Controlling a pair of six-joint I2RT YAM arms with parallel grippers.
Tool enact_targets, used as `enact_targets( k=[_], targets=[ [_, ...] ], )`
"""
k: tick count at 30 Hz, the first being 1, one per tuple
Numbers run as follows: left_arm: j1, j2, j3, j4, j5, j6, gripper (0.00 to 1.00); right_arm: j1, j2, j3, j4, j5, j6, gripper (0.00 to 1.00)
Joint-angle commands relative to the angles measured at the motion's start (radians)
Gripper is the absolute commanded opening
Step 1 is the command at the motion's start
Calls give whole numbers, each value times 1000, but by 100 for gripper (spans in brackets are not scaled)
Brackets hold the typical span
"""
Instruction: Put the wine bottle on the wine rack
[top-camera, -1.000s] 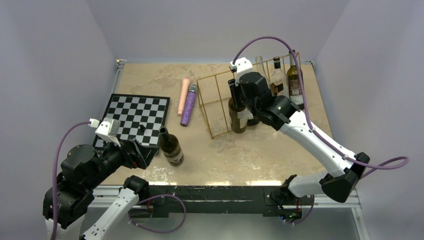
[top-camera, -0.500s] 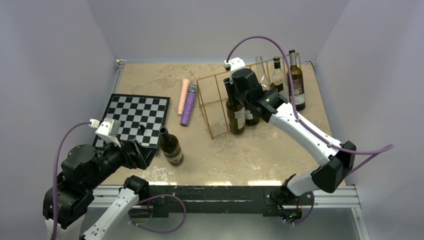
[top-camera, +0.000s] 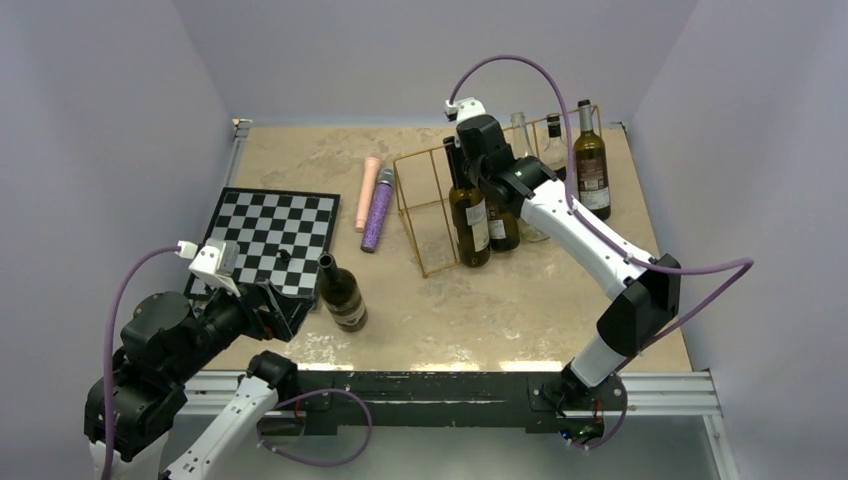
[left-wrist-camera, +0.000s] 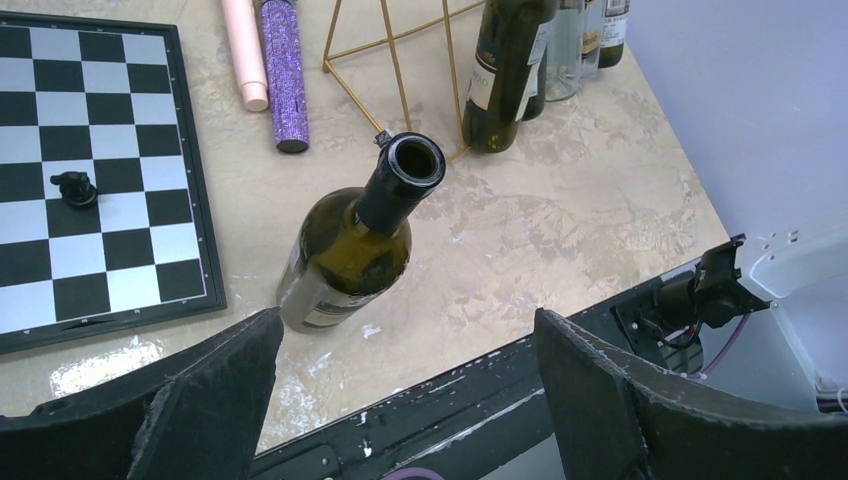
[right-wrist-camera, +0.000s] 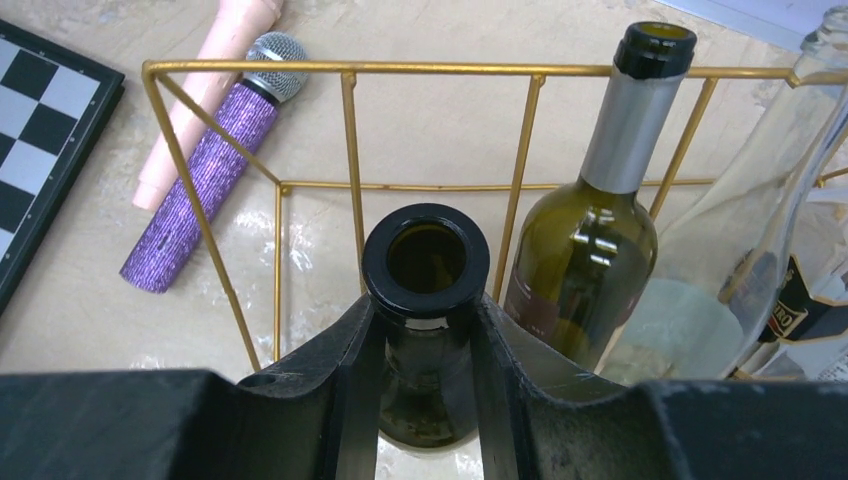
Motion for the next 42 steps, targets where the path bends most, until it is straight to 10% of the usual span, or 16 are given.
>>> enact_targets(
  k=[1, 19, 32, 42],
  targets=[
    [-4, -5, 3, -3, -14, 5, 99, -5, 54, 71, -5, -37, 44, 0],
    [-4, 14, -3, -33, -34, 22, 99, -22, 270, 162, 8, -21, 96, 3],
    [-4, 17, -3, -25, -31, 19, 99, -23, 208, 144, -6, -61, 99, 57],
    [-4, 9, 13, -25, -16, 15, 99, -14, 12, 94, -22, -129, 64, 71]
  ],
)
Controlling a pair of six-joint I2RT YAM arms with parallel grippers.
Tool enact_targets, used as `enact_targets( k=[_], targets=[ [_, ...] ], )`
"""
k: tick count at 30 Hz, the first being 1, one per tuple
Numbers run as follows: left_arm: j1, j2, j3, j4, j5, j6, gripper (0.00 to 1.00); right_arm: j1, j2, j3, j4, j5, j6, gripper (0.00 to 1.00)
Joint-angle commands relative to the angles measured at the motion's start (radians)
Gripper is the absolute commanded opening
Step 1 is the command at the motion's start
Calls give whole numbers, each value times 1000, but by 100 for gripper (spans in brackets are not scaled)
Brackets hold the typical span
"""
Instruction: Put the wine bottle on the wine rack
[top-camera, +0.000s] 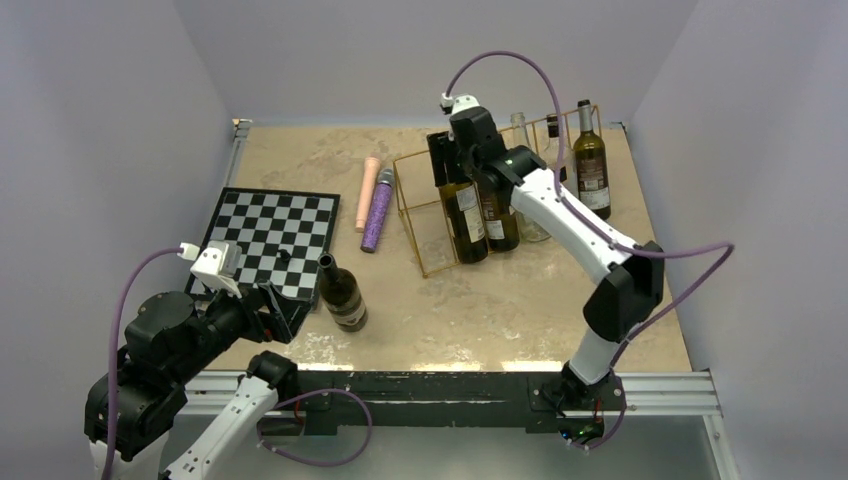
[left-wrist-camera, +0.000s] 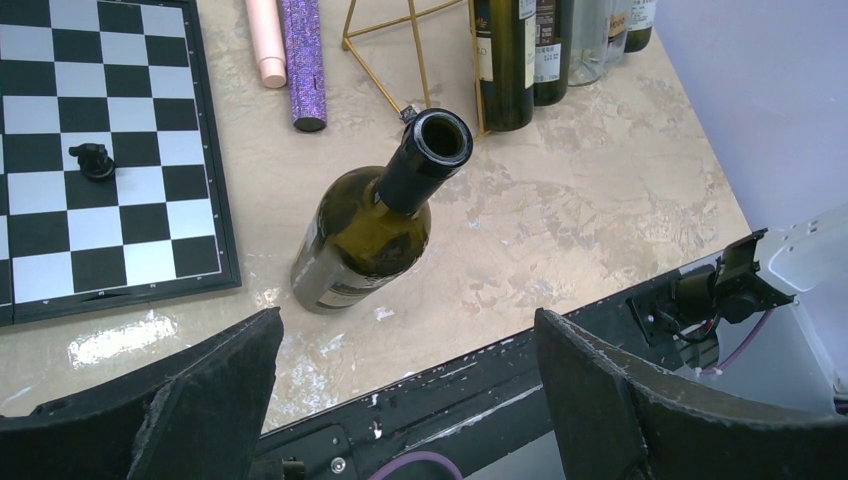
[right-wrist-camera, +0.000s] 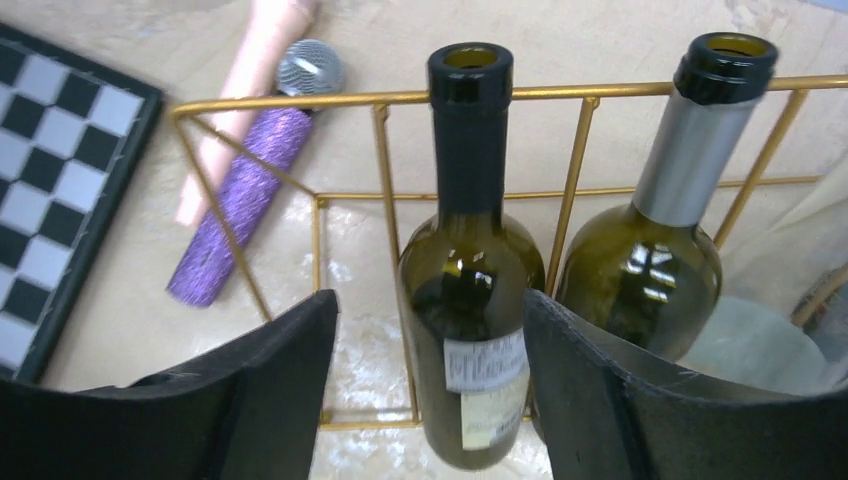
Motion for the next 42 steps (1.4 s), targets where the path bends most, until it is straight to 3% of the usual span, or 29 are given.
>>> enact_targets(
  k=[1, 9, 13, 19, 27, 35, 42],
  targets=[
    [-4, 5, 17, 20, 12, 14, 99, 16, -186, -67, 23, -105, -42, 74],
    [-4, -22, 39, 18, 15, 20, 99, 37, -450, -274, 76, -730, -158, 82],
    [-4, -11, 61, 27, 22, 18, 99, 162, -499, -334, 117, -868, -213, 83],
    [-4, -6, 73, 89, 58, 0, 99, 325, -434, -356, 250, -872, -175, 83],
    [-3, -15, 124, 44, 73, -16, 99, 444, -344, -435, 546, -724, -103, 80],
    [-4, -38, 165, -17, 51, -15, 99, 526, -268, -470, 732, -517, -95, 80],
    [-4, -44, 167, -45, 27, -10, 99, 540, -202, -441, 790, -387, -91, 80]
  ],
)
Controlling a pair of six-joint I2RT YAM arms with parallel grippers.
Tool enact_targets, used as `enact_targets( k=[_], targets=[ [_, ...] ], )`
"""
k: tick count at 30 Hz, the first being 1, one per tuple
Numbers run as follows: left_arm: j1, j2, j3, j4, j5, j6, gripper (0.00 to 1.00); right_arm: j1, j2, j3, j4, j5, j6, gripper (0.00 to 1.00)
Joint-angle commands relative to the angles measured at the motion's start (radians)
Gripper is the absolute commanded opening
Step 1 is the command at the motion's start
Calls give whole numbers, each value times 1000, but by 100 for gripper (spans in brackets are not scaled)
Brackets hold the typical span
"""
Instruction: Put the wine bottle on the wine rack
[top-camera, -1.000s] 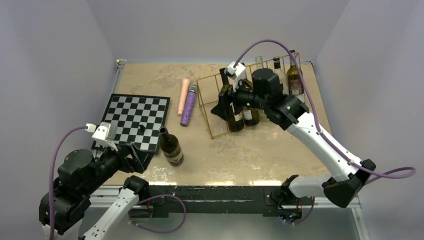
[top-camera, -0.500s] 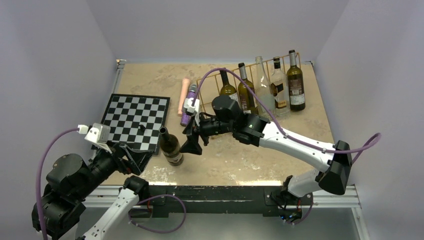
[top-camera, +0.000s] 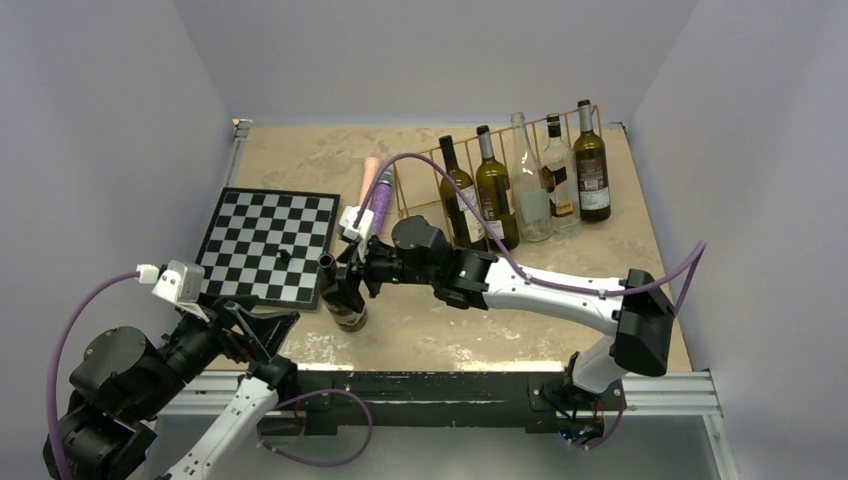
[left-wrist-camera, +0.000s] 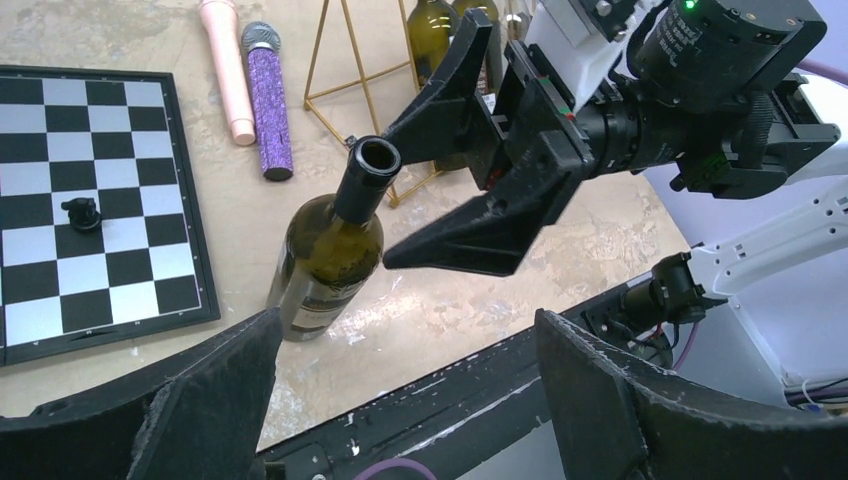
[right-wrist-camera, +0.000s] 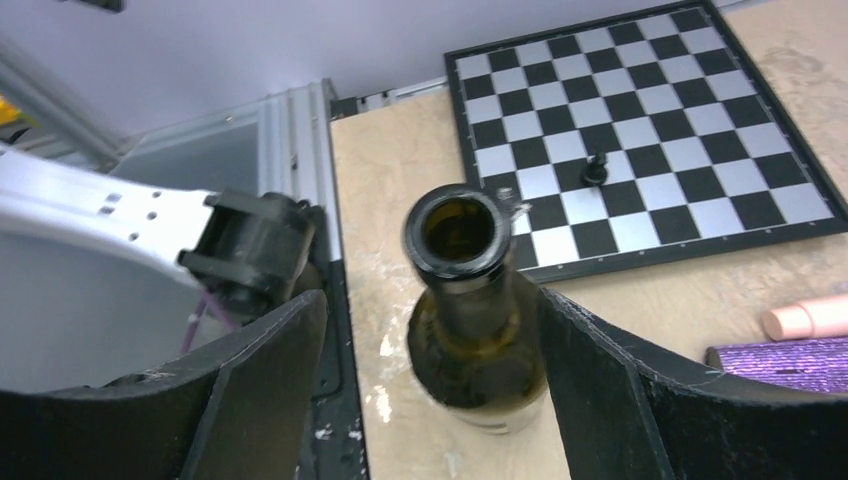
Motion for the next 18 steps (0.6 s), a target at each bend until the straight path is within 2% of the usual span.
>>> enact_targets(
  k=[1, 6, 18],
  targets=[
    [-4, -3, 19, -21, -21, -4, 99, 3, 36, 37, 105, 125, 10, 79],
    [-4, 2, 20, -29, -29, 5, 99, 6, 76, 56, 106, 145, 17, 73],
    [-4, 2, 17, -40, -42, 13, 99, 16, 78, 41, 117, 223, -6, 25]
  ],
)
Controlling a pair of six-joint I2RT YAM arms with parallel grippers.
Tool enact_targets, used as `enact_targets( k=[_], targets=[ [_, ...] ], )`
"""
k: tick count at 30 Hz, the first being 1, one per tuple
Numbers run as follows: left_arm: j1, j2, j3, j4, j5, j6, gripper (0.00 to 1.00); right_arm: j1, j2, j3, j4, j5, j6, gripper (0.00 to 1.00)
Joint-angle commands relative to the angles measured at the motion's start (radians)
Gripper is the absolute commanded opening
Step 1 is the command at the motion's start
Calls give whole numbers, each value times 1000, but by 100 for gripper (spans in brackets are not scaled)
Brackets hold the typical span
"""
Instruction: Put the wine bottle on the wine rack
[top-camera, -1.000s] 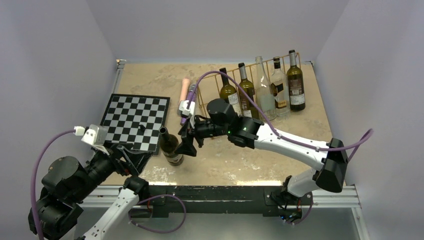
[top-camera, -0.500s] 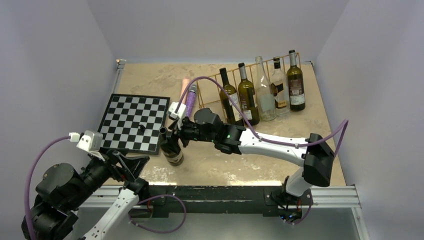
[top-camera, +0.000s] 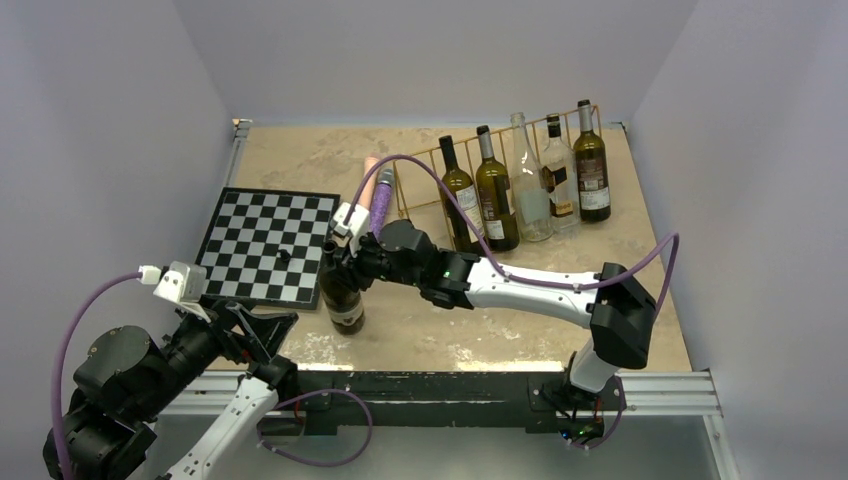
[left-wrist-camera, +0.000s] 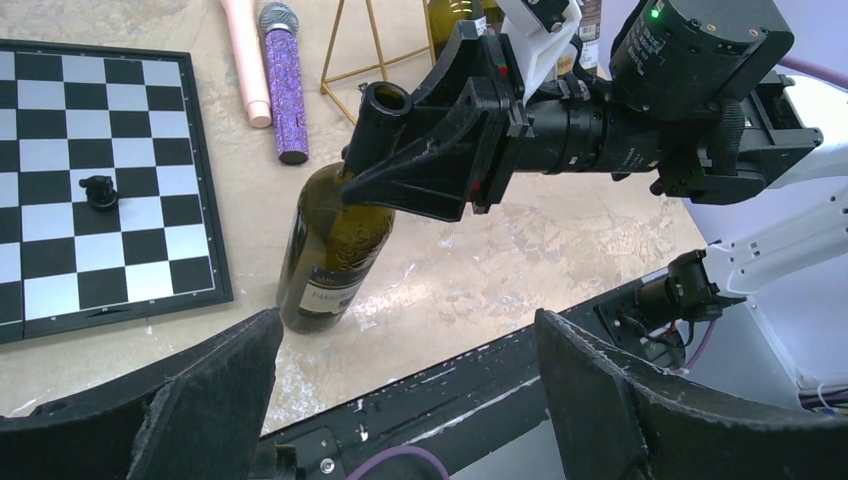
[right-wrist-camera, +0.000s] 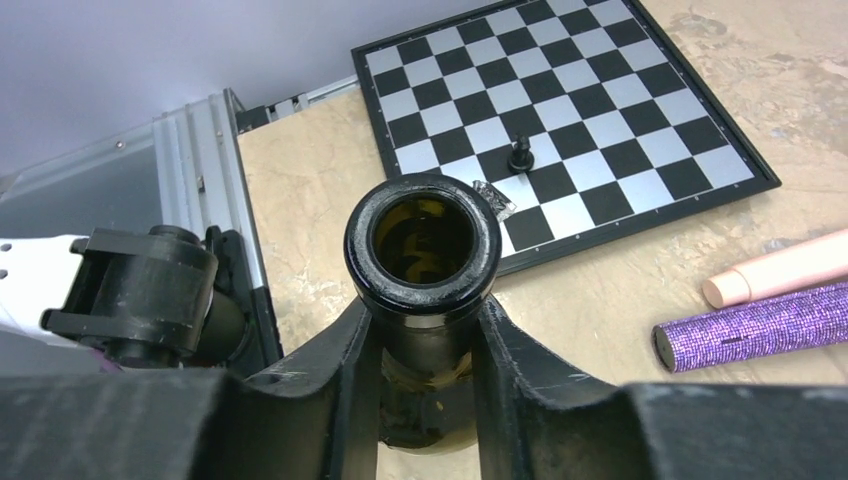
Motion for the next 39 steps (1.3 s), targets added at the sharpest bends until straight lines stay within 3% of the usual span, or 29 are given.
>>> enact_targets(
  k=[1, 4, 18, 25, 39],
  targets=[
    [-4, 2, 17, 2, -13, 12, 99, 8, -27, 31, 43, 44, -11, 20],
    [-4, 2, 18, 0, -13, 14, 99, 9, -46, 35, 30, 48, -27, 0],
    [-4, 2, 14, 2, -13, 14, 99, 6, -201, 173, -279, 331, -78, 0],
    [-4, 2, 11, 9, -9, 12, 99, -61, -265, 214, -430, 452, -107, 0],
    [-4, 2, -5, 19, 3, 4, 99, -257, -319, 222, -556, 386, 4, 0]
  ],
)
